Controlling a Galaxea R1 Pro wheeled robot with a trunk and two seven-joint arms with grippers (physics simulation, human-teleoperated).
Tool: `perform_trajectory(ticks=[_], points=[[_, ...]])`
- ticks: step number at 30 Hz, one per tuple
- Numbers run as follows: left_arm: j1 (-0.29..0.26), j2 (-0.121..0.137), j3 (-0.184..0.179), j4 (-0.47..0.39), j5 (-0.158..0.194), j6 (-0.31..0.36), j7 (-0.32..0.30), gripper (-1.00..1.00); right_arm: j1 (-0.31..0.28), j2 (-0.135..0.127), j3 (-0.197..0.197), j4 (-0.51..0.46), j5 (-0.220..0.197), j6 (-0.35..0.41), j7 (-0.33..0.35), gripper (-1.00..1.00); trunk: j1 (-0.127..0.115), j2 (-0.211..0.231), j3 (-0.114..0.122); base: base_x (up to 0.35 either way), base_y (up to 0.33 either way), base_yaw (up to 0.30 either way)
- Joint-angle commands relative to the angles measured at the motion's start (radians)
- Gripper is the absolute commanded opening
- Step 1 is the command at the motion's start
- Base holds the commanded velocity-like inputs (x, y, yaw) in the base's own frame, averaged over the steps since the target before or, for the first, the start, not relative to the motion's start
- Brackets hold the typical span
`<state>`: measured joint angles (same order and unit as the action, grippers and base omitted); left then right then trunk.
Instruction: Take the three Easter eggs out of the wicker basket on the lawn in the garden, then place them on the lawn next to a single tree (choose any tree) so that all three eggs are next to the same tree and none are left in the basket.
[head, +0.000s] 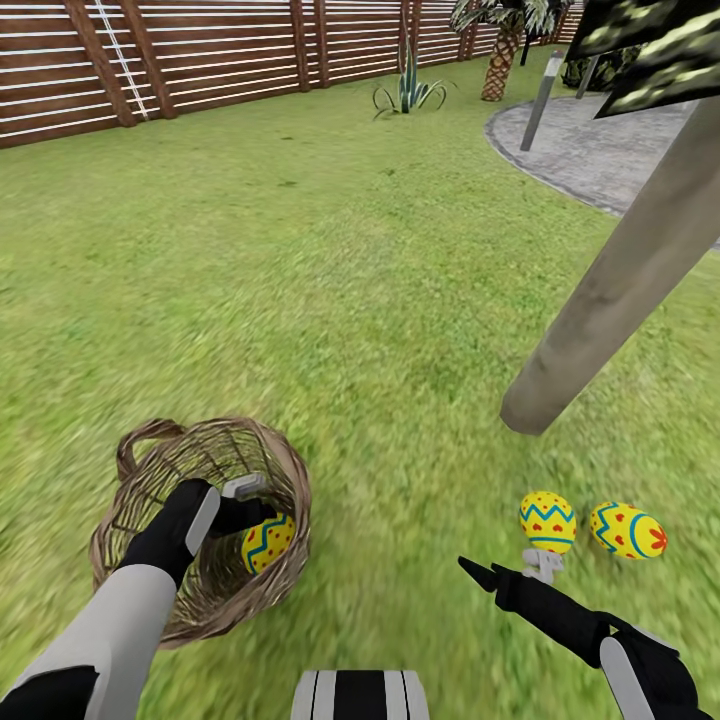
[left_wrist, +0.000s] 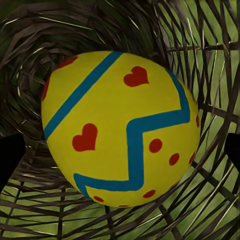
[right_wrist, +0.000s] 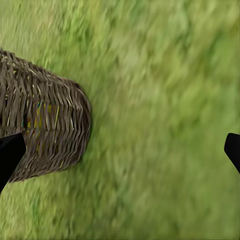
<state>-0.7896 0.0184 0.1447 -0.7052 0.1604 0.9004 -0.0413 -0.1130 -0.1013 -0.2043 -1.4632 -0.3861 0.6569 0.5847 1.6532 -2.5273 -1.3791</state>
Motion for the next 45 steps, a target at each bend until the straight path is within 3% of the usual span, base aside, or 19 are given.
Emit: perform_trajectory(ticks=[1,45], points=[[0.000,0.000,0.003,-0.001,0.001,0.005,-0.003,1.00,0.000,0.000,-0.001,0.000,-0.005,0.007,0.001,1.00,0.000,0.000,-0.001,0.015,0.000,0.000],[0.000,-0.001,-0.001,0.003,0.001,0.005,-0.003,1.00,0.000,0.000,0.002,-0.002,-0.005,0.007,0.001,1.00,0.000,0.000,0.003,0.050,-0.012,0.033]])
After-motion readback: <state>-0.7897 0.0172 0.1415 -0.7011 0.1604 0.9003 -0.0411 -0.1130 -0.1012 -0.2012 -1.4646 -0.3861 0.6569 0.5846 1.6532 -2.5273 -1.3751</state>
